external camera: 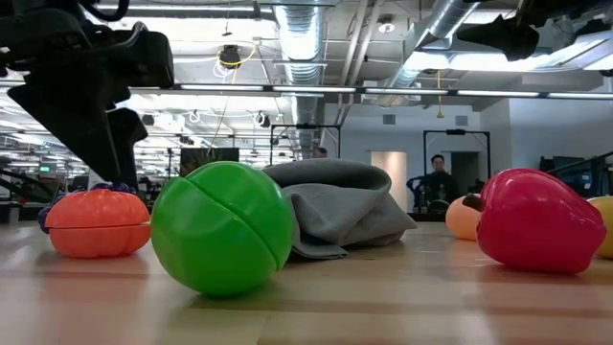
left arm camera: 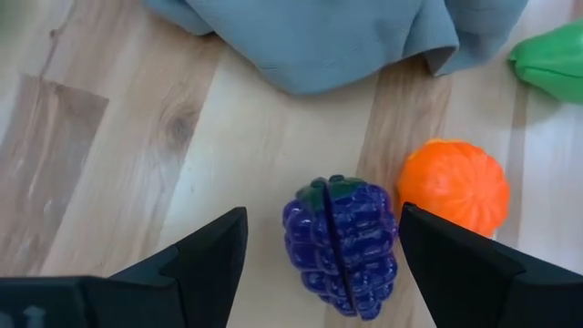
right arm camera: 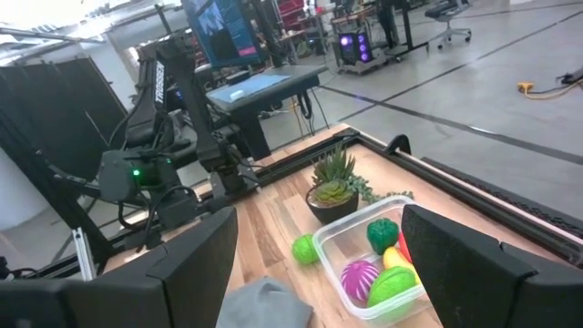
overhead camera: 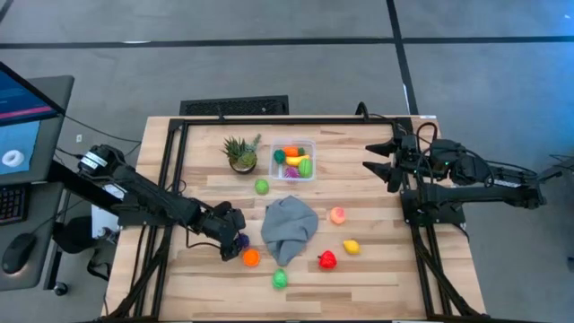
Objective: Pick and placing Produce into tupperware
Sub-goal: Put the violet grapes into the transparent container
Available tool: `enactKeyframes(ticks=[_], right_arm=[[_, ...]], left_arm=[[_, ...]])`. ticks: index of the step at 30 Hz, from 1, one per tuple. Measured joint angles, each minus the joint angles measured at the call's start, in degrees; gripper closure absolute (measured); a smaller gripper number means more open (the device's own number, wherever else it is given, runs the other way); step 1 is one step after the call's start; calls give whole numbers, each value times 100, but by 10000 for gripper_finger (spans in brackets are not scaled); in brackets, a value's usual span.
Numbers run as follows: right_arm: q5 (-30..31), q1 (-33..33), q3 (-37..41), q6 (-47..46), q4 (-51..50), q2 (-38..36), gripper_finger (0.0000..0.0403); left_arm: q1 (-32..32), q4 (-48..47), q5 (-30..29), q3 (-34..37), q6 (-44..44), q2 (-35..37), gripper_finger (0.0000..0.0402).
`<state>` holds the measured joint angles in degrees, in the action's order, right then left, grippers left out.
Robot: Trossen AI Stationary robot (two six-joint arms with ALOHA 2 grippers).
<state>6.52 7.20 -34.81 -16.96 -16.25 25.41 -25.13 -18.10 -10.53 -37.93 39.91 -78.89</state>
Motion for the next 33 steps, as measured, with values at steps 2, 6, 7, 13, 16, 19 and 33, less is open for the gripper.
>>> enactKeyframes(ticks=[2,6,7,13,16,19,33], right_arm=[[0,0,0,-4,0,0,70],[0,0,0,-8,-1,0,70],[0,0,0,-8,0,0,70],[12,0,0,-8,0,2,70],[44,0,-2,-8,-1,2,70],[68,-1,-2,-8,0,2,70],[68,-2,-2,-67,0,2,70]], left_arm=[[44,2,96,0,-100,0,127],[93,4,283,0,-225,0,126],[93,5,283,0,-254,0,126],[93,165,535,-1,-495,0,126],[93,207,556,-4,-557,0,126],[104,204,556,-4,-573,0,126],[499,213,900,-4,-708,0,117]])
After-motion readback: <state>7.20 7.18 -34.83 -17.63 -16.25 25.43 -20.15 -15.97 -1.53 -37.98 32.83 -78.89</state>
